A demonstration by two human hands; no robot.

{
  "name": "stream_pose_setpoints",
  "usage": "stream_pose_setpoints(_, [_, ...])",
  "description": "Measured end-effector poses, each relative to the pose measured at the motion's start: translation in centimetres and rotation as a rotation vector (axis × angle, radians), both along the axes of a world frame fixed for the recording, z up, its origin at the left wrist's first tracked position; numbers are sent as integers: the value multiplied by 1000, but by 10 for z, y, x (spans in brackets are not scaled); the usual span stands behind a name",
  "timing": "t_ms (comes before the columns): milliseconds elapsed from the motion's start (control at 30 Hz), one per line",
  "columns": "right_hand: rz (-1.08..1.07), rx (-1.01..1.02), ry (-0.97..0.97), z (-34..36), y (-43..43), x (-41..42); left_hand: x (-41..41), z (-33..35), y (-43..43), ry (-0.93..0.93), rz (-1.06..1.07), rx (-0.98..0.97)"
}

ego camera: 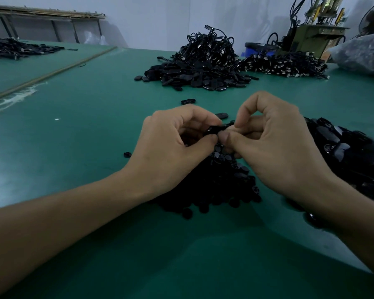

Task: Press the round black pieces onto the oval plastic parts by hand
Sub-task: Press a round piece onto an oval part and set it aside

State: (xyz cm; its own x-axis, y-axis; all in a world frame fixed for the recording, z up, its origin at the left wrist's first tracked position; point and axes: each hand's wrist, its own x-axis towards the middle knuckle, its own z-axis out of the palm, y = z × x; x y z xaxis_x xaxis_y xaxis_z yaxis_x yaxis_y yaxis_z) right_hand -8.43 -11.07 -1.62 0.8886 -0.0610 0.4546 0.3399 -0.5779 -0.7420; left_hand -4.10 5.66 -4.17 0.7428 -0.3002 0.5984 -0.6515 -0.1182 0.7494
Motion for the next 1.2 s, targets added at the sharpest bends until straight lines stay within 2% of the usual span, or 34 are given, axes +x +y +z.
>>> stream_pose_setpoints(233, [48, -142, -49, 0, 3, -4, 0, 0, -1, -107, 102, 90])
stream_pose_setpoints(433, [91, -171, -18, 3, -2, -4, -1, -1, -1, -159, 121, 150])
stream_pose_setpoints(600, [47, -203, -81, 2, -8, 1, 1, 1, 1, -48, 62, 82])
stream_pose_setpoints(833, [130, -54, 12, 0, -12, 5, 3, 4, 2, 105, -59, -13])
stream_pose_setpoints(1200, [123, -21, 38, 3, -17, 5, 4, 6, 2, 152, -64, -39])
